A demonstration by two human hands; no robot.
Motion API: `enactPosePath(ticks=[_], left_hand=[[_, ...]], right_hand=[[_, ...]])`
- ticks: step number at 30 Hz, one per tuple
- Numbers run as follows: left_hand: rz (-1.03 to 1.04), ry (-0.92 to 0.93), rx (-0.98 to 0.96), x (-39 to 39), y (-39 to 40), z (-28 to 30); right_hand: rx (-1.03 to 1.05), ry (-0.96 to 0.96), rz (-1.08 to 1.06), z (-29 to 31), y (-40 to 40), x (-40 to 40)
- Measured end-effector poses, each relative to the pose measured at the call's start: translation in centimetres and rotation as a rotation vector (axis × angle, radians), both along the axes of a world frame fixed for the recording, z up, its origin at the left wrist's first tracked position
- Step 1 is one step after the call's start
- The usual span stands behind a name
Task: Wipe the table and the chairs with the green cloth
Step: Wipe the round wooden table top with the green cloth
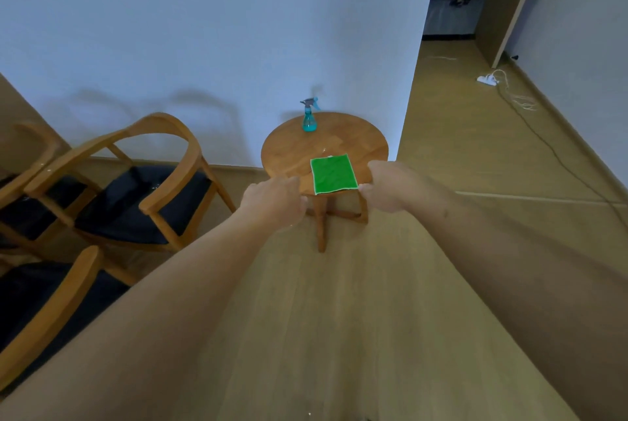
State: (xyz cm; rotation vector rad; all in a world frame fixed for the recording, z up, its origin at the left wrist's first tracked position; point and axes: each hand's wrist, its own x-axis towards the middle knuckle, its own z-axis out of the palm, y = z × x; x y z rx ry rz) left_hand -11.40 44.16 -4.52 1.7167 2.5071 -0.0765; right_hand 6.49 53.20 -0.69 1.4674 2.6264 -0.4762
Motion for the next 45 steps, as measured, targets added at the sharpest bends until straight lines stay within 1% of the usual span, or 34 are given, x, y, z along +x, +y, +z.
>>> enactPosePath(ticks=[7,11,14,18,22,26,31,37,41,45], left_hand=[[0.031,0.006,-0.065,-1.4,5.7,-2.2],[0.024,-0.010,-0.074,-2.8,9.5,-2.9],[0.025,-0.008,-0.065,-4.1,12.9,-3.6],[0.030,-0.039,-0.048,-6.7,17.8,-4.3],[0.009,-0.066,-0.075,-9.5,22.4,-4.9],[0.046,-0.110,-0.114,-11.7,26.4,-5.5],[0.059,-0.096,-0.154,-13.1,30.6,-6.8],[0.161,-0.057,-0.186,-13.4,36.7,-7.9],[0.234,-0.078,-0.162,-13.1,41.6,-7.7],[0.276,-0.107,-0.192,-12.4,45.3,-8.7]], right_hand=[[-0.088,0.006,0.045,-2.8,5.4,-1.4],[-0.090,0.007,0.053,-3.1,9.0,-2.2],[-0.079,-0.042,0.082,-3.2,12.1,-3.0],[-0.099,-0.087,-0.010,-3.5,17.3,-5.1],[-0.137,-0.066,-0.053,-3.5,21.7,-7.9],[-0.144,-0.080,-0.026,-4.9,25.0,-10.2],[-0.159,-0.099,0.023,-6.1,29.5,-11.9],[-0.177,-0.113,0.105,-6.8,37.8,-13.4],[-0.201,-0.090,0.161,-6.6,44.1,-13.8],[-0.239,-0.110,0.208,-7.2,49.5,-14.0]])
